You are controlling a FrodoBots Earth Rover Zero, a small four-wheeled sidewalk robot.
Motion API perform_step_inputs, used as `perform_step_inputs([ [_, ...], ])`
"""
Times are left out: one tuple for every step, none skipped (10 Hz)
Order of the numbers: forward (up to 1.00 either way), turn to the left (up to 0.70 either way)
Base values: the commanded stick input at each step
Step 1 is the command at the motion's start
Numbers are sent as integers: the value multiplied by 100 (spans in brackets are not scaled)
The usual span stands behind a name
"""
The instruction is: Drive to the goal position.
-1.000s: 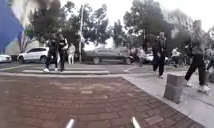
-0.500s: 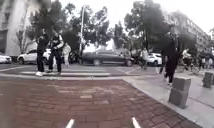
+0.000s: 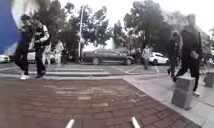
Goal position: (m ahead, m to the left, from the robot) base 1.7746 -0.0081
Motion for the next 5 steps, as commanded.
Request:
perform_step_inputs([
  [58,0],
  [58,0],
  [58,0],
  [58,0],
  [58,0],
])
